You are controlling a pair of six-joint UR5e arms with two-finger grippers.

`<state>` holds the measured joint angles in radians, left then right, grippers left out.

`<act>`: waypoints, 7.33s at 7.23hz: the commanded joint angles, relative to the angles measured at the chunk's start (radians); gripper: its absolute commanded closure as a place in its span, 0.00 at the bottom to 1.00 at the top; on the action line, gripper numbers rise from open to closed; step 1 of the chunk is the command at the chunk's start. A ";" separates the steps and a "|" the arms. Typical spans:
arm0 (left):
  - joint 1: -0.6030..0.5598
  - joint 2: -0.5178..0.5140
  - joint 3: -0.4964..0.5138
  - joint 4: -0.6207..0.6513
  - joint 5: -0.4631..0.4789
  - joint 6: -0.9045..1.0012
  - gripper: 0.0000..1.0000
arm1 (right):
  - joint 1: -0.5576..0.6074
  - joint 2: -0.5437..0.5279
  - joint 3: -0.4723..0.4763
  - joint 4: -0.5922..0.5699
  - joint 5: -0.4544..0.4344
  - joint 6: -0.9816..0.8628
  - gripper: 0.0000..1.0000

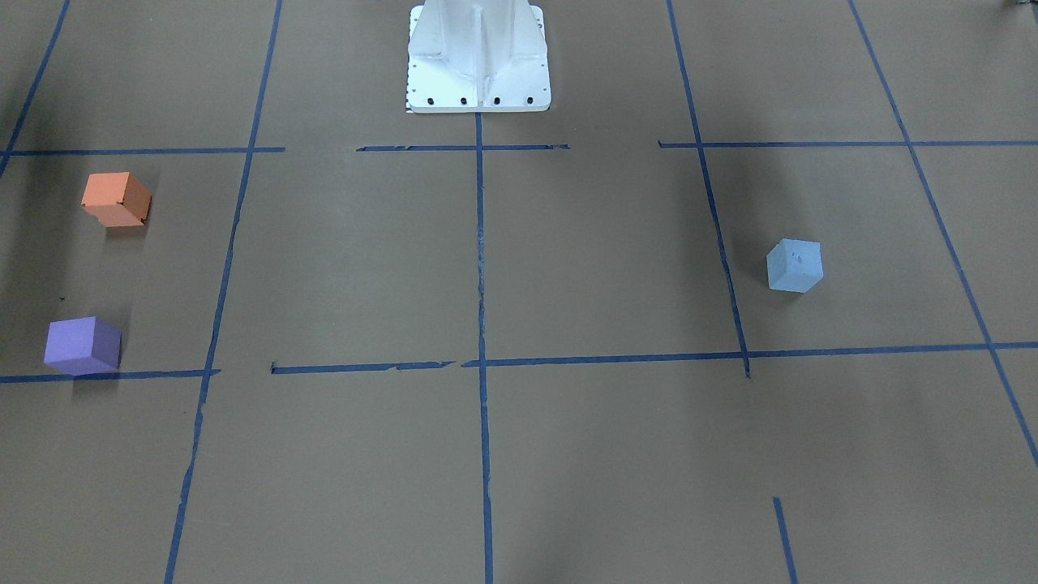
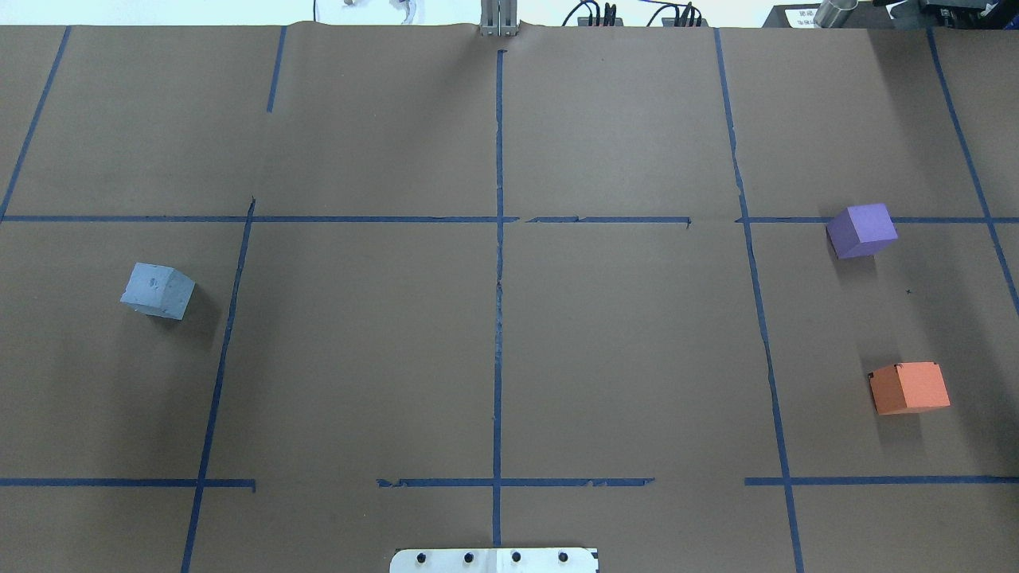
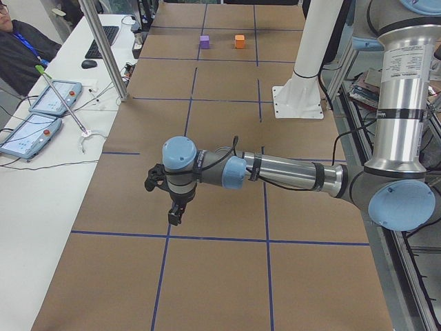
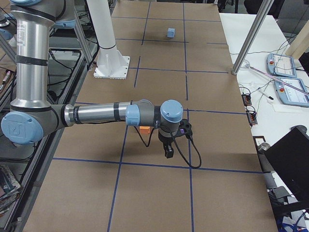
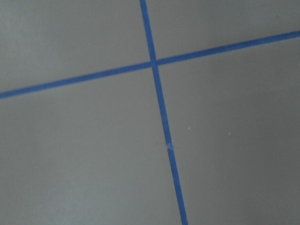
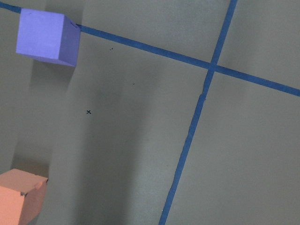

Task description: Place blue block between orange and purple blocks

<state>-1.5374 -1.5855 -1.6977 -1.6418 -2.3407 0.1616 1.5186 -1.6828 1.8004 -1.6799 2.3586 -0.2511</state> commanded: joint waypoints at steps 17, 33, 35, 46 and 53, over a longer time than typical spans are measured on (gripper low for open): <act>0.750 -0.149 -0.016 -0.358 0.396 -0.991 0.74 | 0.000 0.000 0.001 0.000 0.001 0.001 0.00; 0.891 -0.663 -0.026 0.125 0.399 -1.269 0.00 | -0.003 0.028 0.036 0.002 0.022 0.088 0.00; 0.745 -0.410 -0.187 0.119 0.333 -0.968 0.00 | -0.038 0.078 0.045 0.002 0.027 0.159 0.00; -0.075 0.183 -0.122 0.115 -0.078 -0.085 0.00 | -0.901 0.757 0.029 -0.003 -0.369 1.268 0.00; -0.075 0.179 -0.131 0.115 -0.078 -0.102 0.00 | -1.049 0.959 -0.409 0.195 -0.528 1.357 0.00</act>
<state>-1.6122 -1.4066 -1.8274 -1.5263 -2.4191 0.0649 0.4848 -0.7290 1.4327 -1.4971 1.8529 1.1082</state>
